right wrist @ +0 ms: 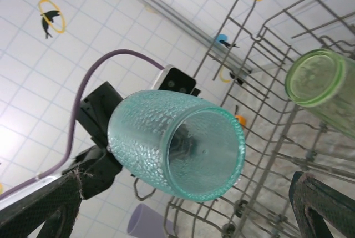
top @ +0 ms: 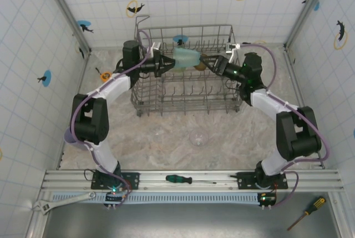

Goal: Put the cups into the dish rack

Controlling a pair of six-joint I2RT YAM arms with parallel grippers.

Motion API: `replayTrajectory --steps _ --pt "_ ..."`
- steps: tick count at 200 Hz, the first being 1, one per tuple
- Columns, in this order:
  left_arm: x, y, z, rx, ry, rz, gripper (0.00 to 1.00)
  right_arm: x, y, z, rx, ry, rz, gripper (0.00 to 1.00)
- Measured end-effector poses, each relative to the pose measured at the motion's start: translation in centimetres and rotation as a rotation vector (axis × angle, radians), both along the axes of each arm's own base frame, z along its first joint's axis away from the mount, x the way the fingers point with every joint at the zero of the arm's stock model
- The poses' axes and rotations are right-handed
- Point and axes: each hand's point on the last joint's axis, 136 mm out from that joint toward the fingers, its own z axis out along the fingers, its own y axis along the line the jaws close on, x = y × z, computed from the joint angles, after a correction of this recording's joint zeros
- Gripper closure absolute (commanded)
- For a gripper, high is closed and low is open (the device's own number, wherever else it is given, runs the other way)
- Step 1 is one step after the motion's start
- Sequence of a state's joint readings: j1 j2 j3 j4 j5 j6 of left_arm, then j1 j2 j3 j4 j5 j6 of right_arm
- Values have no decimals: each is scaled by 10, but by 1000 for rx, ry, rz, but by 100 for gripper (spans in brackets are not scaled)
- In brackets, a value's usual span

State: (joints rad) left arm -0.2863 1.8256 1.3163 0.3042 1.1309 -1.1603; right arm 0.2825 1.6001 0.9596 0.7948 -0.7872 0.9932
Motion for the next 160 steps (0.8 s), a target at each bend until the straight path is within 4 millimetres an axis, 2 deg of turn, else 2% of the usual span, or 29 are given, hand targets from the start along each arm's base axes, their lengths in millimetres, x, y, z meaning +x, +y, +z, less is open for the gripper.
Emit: replayTrajectory --steps 62,104,160 --pt "12 2 2 -29 23 14 100 14 22 10 55 9 82 11" --pt "15 2 3 -38 31 16 100 24 29 15 102 24 119 16" --pt "25 6 4 -53 26 38 100 41 36 20 130 38 121 17"
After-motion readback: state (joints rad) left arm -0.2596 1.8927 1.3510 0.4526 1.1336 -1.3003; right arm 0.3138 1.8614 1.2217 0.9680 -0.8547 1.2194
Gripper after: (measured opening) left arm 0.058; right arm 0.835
